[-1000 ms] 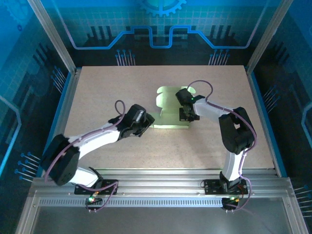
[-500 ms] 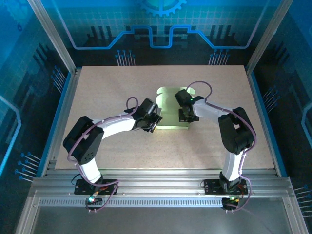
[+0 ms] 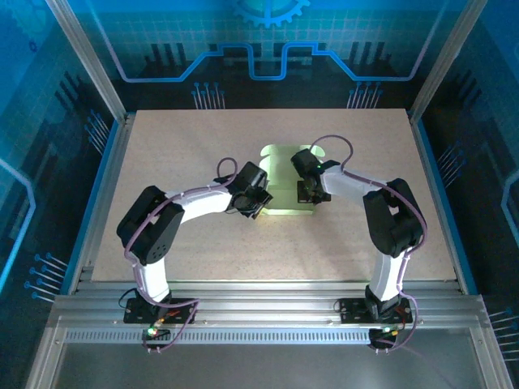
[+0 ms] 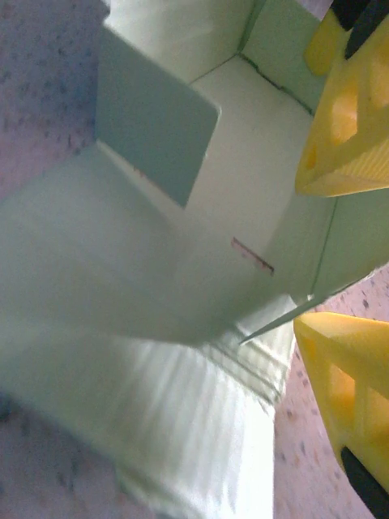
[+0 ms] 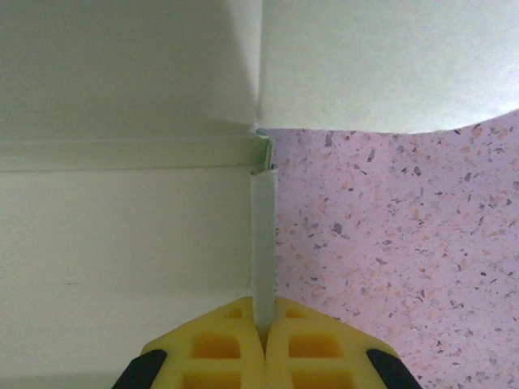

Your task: Fold the paper box

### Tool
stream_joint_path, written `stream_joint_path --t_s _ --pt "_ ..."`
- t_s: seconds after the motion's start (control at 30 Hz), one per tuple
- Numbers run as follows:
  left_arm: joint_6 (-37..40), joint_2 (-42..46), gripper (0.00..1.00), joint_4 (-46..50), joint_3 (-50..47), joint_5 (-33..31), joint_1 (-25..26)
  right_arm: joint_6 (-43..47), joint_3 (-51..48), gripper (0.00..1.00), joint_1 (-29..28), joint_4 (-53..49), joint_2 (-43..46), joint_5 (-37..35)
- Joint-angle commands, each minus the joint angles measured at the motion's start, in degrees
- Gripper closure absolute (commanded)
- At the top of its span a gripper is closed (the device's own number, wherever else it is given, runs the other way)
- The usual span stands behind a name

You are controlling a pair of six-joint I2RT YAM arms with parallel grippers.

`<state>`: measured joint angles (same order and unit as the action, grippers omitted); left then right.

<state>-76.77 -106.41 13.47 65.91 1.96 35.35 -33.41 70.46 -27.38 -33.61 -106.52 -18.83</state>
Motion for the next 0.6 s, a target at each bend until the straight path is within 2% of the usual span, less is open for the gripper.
stream_joint_path --t_s 0.0,0.33,0.43,0.57 --pt "8.9 -2.3 0.57 -0.4 3.6 3.5 -0.3 0.8 -1.4 1.00 -0.7 -0.6 0.5 1.9" --pt "17.9 -5.5 0.54 4.9 10.1 6.2 0.3 1.3 -0.8 1.00 -0.8 -0.4 -0.5 3.0" --pt "20.0 -6.4 0.54 3.0 10.9 10.0 0.2 2.1 -1.1 1.00 -0.8 0.2 -0.9 4.1" --pt "24.1 -10.0 0.54 8.7 16.8 14.4 0.5 2.6 -1.3 1.00 -0.8 1.0 -1.2 5.1"
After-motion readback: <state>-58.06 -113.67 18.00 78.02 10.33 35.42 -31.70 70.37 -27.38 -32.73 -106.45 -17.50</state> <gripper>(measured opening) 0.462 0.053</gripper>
